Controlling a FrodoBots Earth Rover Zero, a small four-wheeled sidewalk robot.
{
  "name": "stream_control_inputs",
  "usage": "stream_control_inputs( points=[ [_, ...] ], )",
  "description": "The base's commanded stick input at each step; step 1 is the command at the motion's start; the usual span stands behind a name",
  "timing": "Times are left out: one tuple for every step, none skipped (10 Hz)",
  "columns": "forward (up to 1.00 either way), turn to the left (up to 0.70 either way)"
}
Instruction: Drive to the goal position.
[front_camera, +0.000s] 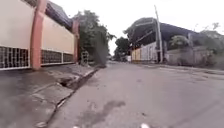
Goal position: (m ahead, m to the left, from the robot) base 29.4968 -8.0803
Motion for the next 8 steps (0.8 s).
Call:
stream_control_inputs(
  points=[
    [0.85,0.0],
    [0.85,0.0],
    [0.85,0.0],
    [0.85,0.0],
    [0.85,0.0],
    [0.85,0.0],
    [0.85,0.0],
    [0.85,0.0]
  ],
)
